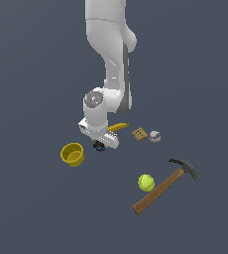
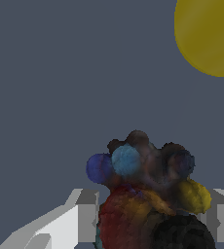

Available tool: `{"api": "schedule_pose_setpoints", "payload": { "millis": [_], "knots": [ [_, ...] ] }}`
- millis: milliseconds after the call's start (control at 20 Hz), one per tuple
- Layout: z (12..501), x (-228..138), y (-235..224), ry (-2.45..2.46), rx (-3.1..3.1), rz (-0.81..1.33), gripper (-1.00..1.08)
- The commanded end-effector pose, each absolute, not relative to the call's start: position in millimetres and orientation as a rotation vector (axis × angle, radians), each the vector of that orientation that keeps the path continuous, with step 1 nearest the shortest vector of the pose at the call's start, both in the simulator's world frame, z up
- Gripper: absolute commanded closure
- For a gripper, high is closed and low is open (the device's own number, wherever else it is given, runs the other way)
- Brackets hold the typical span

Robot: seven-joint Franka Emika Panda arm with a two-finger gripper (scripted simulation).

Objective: Pick up a designated object from a clutter of objects.

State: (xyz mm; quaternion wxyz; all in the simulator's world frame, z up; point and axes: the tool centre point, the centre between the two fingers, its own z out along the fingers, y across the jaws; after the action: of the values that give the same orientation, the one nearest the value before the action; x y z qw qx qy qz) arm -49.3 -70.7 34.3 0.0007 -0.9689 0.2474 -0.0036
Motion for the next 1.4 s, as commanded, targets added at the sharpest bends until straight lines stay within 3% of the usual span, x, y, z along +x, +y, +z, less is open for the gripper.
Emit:
{"api": "schedule_pose_setpoints", "payload": {
  "millis": [0,700,1350],
  "knots": [
    [30.8,-51.8,-70.5,0.777,-3.044,0.000,1.08],
    [53.2,-48.2,-56.1,0.777,-3.042,-0.012,1.08],
    [146.8,-41.8,14.9,0.779,-3.045,-0.009,1.08]
  ]
}}
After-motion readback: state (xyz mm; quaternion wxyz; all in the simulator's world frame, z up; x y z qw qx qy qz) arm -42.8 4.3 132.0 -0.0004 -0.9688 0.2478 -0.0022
